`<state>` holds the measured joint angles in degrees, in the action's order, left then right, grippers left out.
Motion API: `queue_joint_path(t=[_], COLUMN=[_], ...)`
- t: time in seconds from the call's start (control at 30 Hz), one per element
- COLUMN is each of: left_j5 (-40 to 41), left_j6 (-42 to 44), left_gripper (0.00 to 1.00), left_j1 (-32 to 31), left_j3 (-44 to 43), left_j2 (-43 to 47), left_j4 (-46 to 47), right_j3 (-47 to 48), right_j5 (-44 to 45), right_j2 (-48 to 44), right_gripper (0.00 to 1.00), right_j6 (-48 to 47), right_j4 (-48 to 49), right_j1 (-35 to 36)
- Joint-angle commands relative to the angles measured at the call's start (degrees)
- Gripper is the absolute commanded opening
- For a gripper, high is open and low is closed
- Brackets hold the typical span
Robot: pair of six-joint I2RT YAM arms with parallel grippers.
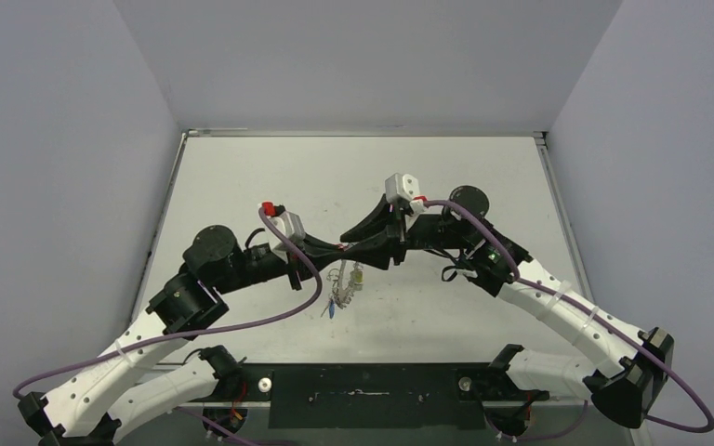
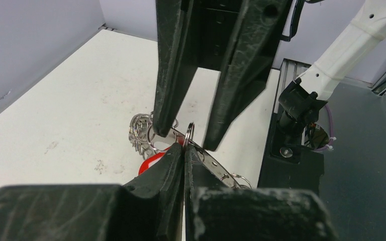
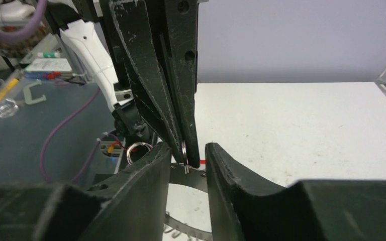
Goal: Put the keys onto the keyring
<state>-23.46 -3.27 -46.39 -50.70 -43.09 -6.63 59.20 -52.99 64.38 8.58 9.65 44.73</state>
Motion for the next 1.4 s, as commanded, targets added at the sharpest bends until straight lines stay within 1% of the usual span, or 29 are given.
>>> queue_joint_path(t=[0.0,0.03,0.07,0.13,0.2,0.27,0.37,0.4,0.53,0.6,0.77,0.83,0.9,1.17,1.23,1.3,1.37], left_j5=[0.89,0.92,0.88,0.88,0.88,0.83,0.79,0.72,0.38,0.12,-0.86,-1.42,-1.85,-2.96,-2.99,-3.03,-3.23], left_j6=[1.79,2.53,2.95,5.87,7.90,9.95,12.94,13.98,17.28,18.34,18.75,18.58,18.56,17.64,17.60,17.50,17.44], left_gripper=[0.00,0.00,0.00,0.00,0.00,0.00,0.00,0.00,0.00,0.00,0.00,0.00,0.00,0.00,0.00,0.00,0.00], left_j1=[-0.11,-0.13,-0.12,-0.13,-0.10,-0.17,-0.13,-0.11,-0.12,-0.12,-0.16,-0.16,-0.19,-0.19,-0.24,-0.19,-0.21], left_j3=[-7.95,-9.54,-10.96,-14.43,-18.20,-22.48,-27.76,-29.50,-35.24,-36.99,-37.35,-37.12,-36.90,-35.66,-35.53,-35.36,-35.18], left_j2=[-0.81,-1.57,-2.21,-3.77,-5.68,-7.70,-11.05,-12.20,-16.43,-17.89,-18.96,-19.19,-19.24,-18.87,-18.80,-18.78,-18.84], left_j4=[-6.10,-8.46,-10.84,-15.72,-21.89,-26.78,-34.05,-36.29,-44.05,-46.27,-46.11,-45.60,-45.21,-43.15,-43.10,-42.91,-42.70], right_j3=[4.54,5.18,5.97,8.04,9.60,10.67,12.59,13.15,15.15,15.79,16.46,16.54,16.61,16.62,16.65,16.96,17.01], right_j5=[2.13,2.39,2.47,2.34,1.93,1.67,1.34,1.32,1.02,1.01,1.25,1.36,1.07,0.45,0.39,0.05,0.05], right_j2=[-2.52,-2.66,-2.63,-2.16,-1.58,-1.12,-0.06,0.31,1.62,2.13,3.65,4.21,4.64,5.79,6.16,6.66,6.81], right_gripper=[0.41,0.45,0.47,0.48,0.48,0.47,0.40,0.39,0.38,0.38,0.36,0.31,0.29,0.28,0.25,0.18,0.06], right_j6=[-7.32,-8.84,-10.63,-13.70,-15.26,-16.19,-18.03,-18.59,-19.91,-19.92,-19.16,-18.66,-18.43,-18.13,-17.76,-17.64,-17.40], right_j4=[-5.50,-7.47,-9.05,-14.42,-17.03,-18.52,-21.34,-22.23,-25.01,-25.56,-25.78,-25.78,-25.76,-25.54,-25.20,-25.13,-24.91], right_j1=[0.36,0.36,0.36,0.36,0.36,0.36,0.45,0.49,0.68,0.89,1.72,1.97,2.19,3.11,3.24,3.32,3.35])
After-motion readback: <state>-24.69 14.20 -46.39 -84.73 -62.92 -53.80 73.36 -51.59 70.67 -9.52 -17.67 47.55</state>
